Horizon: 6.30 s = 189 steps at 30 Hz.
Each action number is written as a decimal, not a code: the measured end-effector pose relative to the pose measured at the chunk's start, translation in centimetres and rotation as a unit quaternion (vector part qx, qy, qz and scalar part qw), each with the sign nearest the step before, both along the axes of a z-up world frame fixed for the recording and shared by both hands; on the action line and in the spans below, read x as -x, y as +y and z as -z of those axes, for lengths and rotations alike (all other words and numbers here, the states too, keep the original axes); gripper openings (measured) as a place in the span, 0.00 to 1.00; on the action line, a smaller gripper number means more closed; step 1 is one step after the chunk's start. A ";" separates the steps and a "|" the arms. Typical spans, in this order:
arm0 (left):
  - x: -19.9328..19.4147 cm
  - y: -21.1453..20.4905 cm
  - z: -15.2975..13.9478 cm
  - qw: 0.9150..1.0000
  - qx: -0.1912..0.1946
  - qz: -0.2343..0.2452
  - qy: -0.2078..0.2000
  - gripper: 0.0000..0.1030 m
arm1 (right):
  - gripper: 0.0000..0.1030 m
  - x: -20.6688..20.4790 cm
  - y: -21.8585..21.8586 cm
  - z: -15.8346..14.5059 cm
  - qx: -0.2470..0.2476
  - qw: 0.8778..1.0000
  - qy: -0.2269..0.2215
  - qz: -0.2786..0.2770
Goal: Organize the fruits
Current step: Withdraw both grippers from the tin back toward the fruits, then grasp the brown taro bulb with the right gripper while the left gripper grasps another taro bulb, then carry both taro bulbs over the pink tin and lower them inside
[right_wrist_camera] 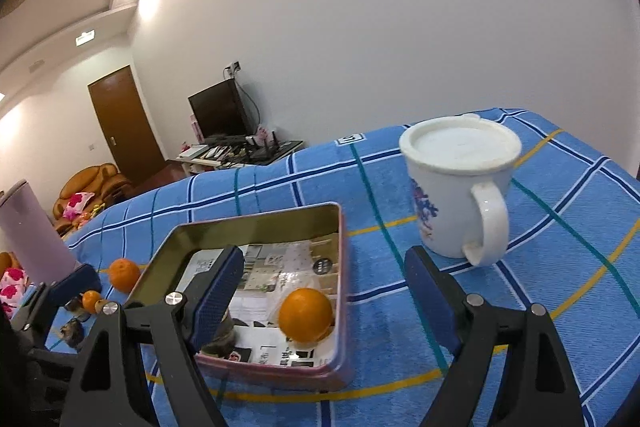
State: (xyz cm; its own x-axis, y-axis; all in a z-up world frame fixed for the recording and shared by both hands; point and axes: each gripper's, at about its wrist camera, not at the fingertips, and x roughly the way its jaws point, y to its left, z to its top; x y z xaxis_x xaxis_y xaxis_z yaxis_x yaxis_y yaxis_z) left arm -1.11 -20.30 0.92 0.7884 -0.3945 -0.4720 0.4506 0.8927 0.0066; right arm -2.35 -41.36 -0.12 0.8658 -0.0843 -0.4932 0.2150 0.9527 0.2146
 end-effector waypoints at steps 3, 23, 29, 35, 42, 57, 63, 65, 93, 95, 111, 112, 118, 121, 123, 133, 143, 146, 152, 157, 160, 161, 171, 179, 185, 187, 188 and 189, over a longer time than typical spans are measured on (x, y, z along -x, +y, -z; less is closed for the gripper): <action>0.1 0.3 0.1 1.000 -0.009 -0.014 -0.003 1.00 | 0.81 0.3 0.0 -0.1 0.005 1.000 -0.004 0.007; 0.9 5.0 0.9 0.996 -0.043 -0.074 0.011 1.00 | 0.81 2.4 1.7 -0.6 0.029 0.998 -0.038 0.037; 0.8 6.7 1.1 0.994 -0.051 -0.094 0.017 1.00 | 0.81 2.1 3.5 -0.4 0.033 0.999 -0.025 0.026; 0.6 9.3 1.1 0.992 -0.050 -0.116 0.020 1.00 | 0.81 1.8 5.6 -0.3 0.031 0.999 -0.015 0.009; 0.3 12.2 1.2 0.989 -0.048 -0.134 0.025 1.00 | 0.81 1.6 9.1 -0.4 0.041 0.999 -0.015 -0.019; -0.1 19.2 0.9 0.981 -0.029 -0.184 0.059 1.00 | 0.81 0.1 17.2 -0.4 0.026 0.995 -0.004 -0.095; -1.3 23.4 1.2 0.972 -0.033 -0.223 0.066 1.00 | 0.81 -0.8 21.5 0.4 0.035 0.990 0.012 -0.135; -2.0 24.9 1.4 0.969 -0.037 -0.235 0.072 1.00 | 0.81 -1.0 22.6 0.6 0.042 0.988 0.020 -0.145; -5.2 31.1 4.0 0.953 -0.044 -0.276 0.120 1.00 | 0.55 -6.9 34.3 5.0 0.048 0.942 0.163 -0.289; -5.3 31.1 4.1 0.952 -0.046 -0.276 0.121 1.00 | 0.52 -6.9 34.1 5.1 0.034 0.940 0.167 -0.297; -5.0 30.0 4.0 0.958 -0.050 -0.252 0.127 0.99 | 0.45 -5.5 31.1 3.3 0.027 0.957 0.104 -0.268; -5.2 29.4 3.8 0.961 -0.059 -0.237 0.127 0.98 | 0.45 -5.3 30.6 2.9 0.034 0.961 0.092 -0.257; -7.5 26.0 3.3 0.965 -0.140 -0.183 0.125 0.91 | 0.45 -5.6 28.1 1.6 0.011 0.971 0.063 -0.228; -9.4 26.0 4.0 0.963 -0.130 -0.183 0.150 0.82 | 0.45 -5.7 27.6 1.7 0.009 0.973 0.062 -0.223; -10.1 26.2 4.5 0.965 -0.104 -0.170 0.174 0.75 | 0.45 -5.6 27.5 1.8 0.008 0.973 0.060 -0.222; -11.4 27.1 5.8 0.970 -0.038 -0.137 0.197 0.43 | 0.45 -5.5 27.3 1.8 0.010 0.972 0.068 -0.224; -8.6 25.8 4.1 0.975 -0.070 -0.171 0.122 0.41 | 0.45 -5.3 27.3 1.5 0.017 0.975 0.051 -0.216; -7.3 25.9 2.8 0.978 -0.052 -0.183 0.081 0.41 | 0.45 -4.9 27.3 1.1 0.017 0.975 0.034 -0.219; -5.1 26.2 1.7 0.978 -0.002 -0.197 0.068 0.40 | 0.45 -4.2 27.4 0.6 0.012 0.972 0.012 -0.233; -4.6 24.8 1.2 0.978 0.000 -0.201 0.060 0.41 | 0.45 -3.8 27.9 0.5 0.046 0.975 0.008 -0.218; -4.2 23.9 1.3 0.977 -0.001 -0.204 0.060 0.40 | 0.45 -3.8 27.8 0.3 0.048 0.975 0.006 -0.217; -4.0 23.7 1.3 0.977 -0.002 -0.204 0.061 0.40 | 0.45 -3.8 27.8 0.2 0.050 0.975 0.006 -0.217; -2.7 21.2 1.4 0.978 -0.018 -0.198 0.054 0.41 | 0.45 -3.7 26.9 -0.1 0.058 0.976 0.005 -0.208; -2.1 19.8 1.4 0.980 -0.023 -0.192 0.053 0.41 | 0.45 -3.6 26.3 -0.3 0.060 0.978 0.006 -0.199; -1.8 19.0 1.0 0.981 -0.023 -0.188 0.051 0.41 | 0.45 -3.3 25.4 -0.5 0.065 0.979 0.003 -0.194; -1.6 18.7 0.7 0.981 -0.023 -0.185 0.049 0.41 | 0.45 -3.3 25.2 -0.5 0.068 0.979 0.003 -0.192; -1.4 18.6 0.6 0.982 -0.022 -0.184 0.047 0.40 | 0.45 -3.3 25.1 -0.5 0.068 0.979 0.003 -0.190; -1.4 18.5 0.5 0.982 -0.021 -0.183 0.046 0.41 | 0.45 -3.3 24.9 -0.5 0.069 0.980 0.004 -0.189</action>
